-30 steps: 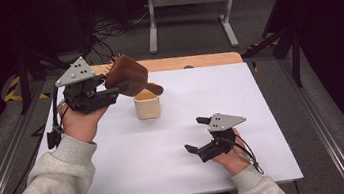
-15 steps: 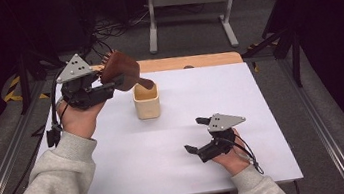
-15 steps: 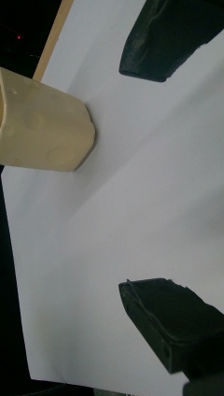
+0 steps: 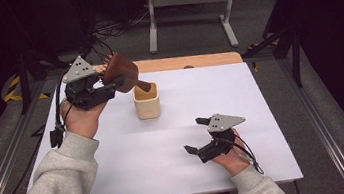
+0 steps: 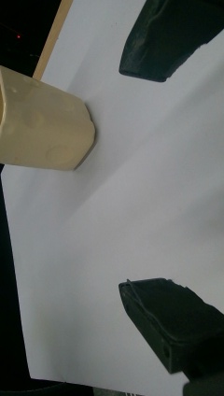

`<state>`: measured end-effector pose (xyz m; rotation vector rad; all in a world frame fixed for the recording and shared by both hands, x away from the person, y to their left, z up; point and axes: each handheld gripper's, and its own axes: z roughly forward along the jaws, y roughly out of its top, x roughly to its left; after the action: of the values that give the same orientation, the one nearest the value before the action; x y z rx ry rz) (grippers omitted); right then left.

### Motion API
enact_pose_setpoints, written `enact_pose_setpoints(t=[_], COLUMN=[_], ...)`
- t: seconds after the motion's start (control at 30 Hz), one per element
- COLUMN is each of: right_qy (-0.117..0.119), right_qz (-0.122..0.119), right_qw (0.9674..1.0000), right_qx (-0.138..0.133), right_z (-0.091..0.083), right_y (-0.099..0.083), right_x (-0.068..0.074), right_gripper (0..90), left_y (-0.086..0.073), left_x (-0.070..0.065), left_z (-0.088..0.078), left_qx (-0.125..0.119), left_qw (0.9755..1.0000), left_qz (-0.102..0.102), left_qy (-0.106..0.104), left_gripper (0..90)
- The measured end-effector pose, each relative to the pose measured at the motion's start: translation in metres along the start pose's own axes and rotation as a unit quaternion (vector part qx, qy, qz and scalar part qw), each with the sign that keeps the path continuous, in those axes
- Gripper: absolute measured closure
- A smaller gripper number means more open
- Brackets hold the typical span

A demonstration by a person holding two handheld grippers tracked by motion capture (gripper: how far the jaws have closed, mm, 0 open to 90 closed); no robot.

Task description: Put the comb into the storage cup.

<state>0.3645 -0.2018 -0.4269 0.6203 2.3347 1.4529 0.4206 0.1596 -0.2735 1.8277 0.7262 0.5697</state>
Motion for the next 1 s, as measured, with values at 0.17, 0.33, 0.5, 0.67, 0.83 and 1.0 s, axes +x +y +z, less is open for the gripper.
enact_pose_setpoints(t=[0.17,0.33,0.5,0.67,0.83,1.0], right_qy=[0.001,0.001,-0.001,0.0,0.001,0.002], right_qz=[0.001,0.002,0.005,0.005,0.006,0.008], right_qw=[1.0,1.0,1.0,1.0,1.0,1.0], right_qx=[0.0,-0.003,-0.005,-0.004,-0.006,-0.006], right_z=[0.0,-0.002,-0.004,-0.003,-0.003,-0.003], right_y=[0.0,0.0,0.0,-0.001,-0.001,-0.001], right_x=[0.0,-0.001,-0.002,-0.003,-0.003,-0.003], right_gripper=[0.1,0.1,0.1,0.1,0.1,0.1], left_y=[-0.002,-0.005,-0.007,-0.01,-0.011,-0.014], left_x=[0.003,0.008,0.01,0.012,0.014,0.016], left_z=[0.008,0.018,0.026,0.033,0.039,0.047], left_qx=[0.01,0.023,0.035,0.044,0.052,0.065], left_qw=[0.9999,0.9997,0.9992,0.9988,0.9983,0.9974], left_qz=[-0.003,-0.011,-0.016,-0.022,-0.025,-0.028], left_qy=[0.003,0.001,-0.003,-0.006,-0.01,-0.012], left_gripper=[56.1,56.0,55.9,55.7,55.5,55.3])
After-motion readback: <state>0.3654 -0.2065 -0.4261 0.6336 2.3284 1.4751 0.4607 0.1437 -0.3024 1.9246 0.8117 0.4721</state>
